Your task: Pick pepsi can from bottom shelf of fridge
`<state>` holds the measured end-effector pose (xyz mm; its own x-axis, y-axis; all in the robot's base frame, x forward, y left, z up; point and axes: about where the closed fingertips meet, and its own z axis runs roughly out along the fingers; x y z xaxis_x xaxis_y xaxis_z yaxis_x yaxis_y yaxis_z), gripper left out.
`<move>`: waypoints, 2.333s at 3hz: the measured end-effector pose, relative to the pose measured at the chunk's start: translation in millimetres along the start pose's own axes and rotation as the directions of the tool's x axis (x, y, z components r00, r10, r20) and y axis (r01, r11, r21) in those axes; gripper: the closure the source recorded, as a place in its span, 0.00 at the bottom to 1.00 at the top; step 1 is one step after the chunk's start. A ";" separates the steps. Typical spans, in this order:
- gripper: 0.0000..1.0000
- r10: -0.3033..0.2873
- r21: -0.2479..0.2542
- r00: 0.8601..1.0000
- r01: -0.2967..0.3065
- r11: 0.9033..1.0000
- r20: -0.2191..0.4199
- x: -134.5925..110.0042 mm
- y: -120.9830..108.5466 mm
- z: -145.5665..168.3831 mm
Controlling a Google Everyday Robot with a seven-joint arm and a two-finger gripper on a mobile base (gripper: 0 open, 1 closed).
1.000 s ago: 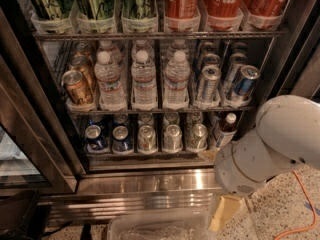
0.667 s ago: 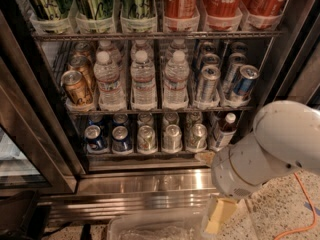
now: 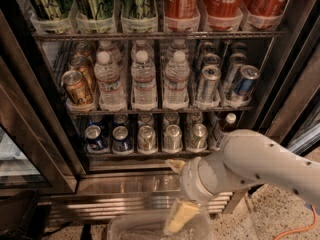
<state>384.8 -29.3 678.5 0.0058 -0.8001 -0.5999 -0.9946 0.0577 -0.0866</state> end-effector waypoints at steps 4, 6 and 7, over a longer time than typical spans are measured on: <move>0.00 -0.058 0.163 0.986 0.032 0.986 0.156 -27.6 -29.1 101.4; 0.00 -0.056 0.337 0.953 -0.050 0.940 0.297 -53.7 -69.1 149.8; 0.00 -0.010 0.408 0.927 -0.155 0.900 0.374 -69.1 -85.1 158.6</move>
Offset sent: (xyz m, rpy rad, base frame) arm 0.0548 0.0850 -0.0482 0.1298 -0.1401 0.0589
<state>485.5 115.8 601.1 0.0541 -0.5193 -0.8529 -0.8537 0.4190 -0.3093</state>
